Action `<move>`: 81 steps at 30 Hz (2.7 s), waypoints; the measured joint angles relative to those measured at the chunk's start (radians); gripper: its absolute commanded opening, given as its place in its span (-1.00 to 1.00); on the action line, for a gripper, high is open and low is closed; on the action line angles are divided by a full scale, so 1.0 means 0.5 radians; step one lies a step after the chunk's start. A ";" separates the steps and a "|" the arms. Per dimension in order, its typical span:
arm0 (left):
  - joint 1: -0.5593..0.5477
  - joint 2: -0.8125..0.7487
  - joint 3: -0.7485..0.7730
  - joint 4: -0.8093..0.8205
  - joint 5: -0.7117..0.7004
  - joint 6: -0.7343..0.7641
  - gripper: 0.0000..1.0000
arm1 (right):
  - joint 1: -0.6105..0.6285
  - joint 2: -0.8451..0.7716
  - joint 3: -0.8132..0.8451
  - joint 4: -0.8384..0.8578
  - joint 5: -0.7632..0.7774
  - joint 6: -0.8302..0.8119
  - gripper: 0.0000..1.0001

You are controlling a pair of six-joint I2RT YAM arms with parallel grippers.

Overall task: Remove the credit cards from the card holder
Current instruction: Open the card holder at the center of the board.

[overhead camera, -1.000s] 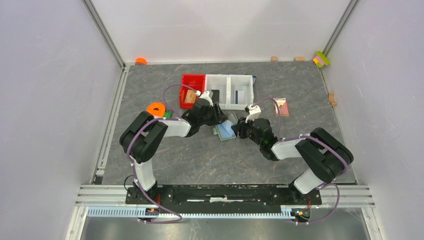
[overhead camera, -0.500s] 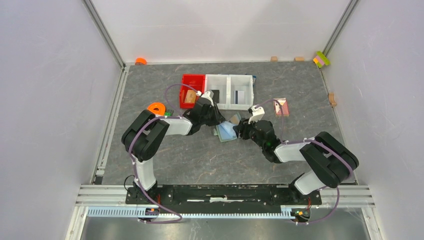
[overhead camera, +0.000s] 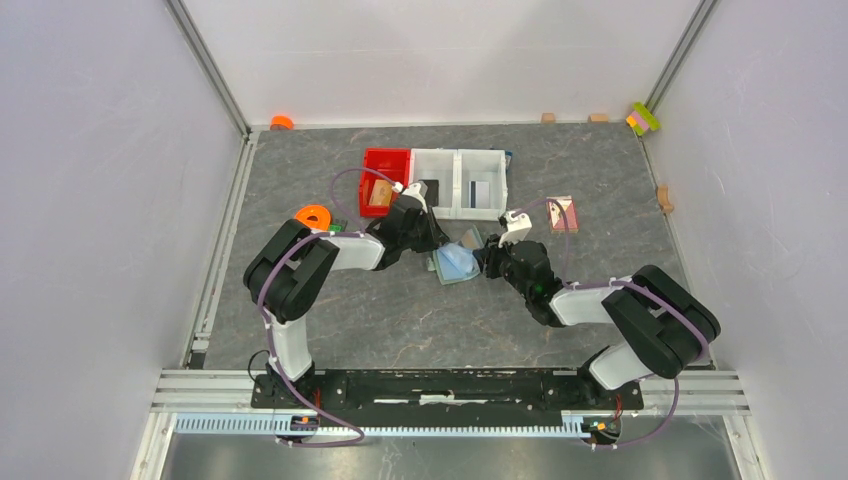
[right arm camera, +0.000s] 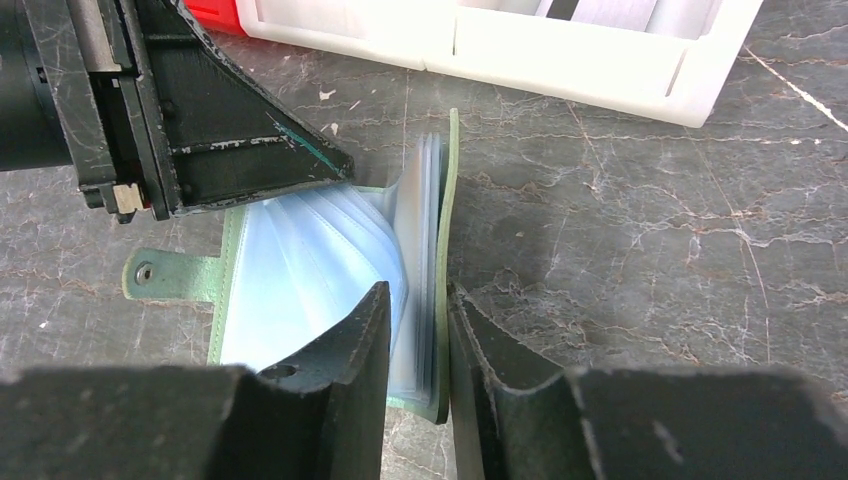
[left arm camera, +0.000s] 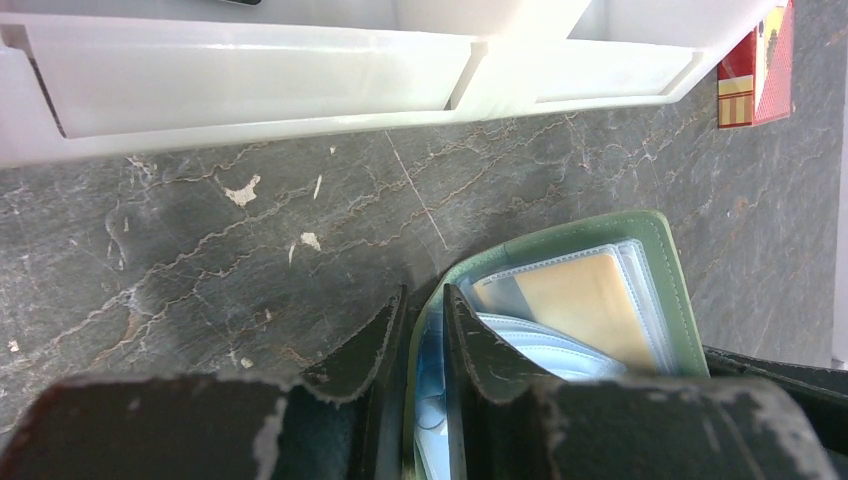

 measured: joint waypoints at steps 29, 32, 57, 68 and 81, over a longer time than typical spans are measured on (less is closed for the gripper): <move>0.000 -0.001 -0.001 0.034 0.009 0.002 0.16 | 0.009 -0.136 -0.088 -0.050 0.361 0.087 -0.22; 0.000 -0.001 -0.001 0.031 0.008 0.002 -0.01 | 0.009 -0.142 -0.088 -0.062 0.385 0.089 -0.27; 0.000 -0.001 -0.005 0.014 0.014 0.011 0.40 | 0.008 -0.069 0.001 -0.167 0.208 0.036 -0.98; 0.000 -0.002 -0.101 0.343 0.265 -0.016 0.74 | -0.011 -0.346 -0.266 0.045 0.304 0.037 -0.99; 0.000 0.156 -0.029 0.484 0.573 -0.082 0.34 | -0.098 -0.304 -0.346 0.332 0.186 0.157 -1.00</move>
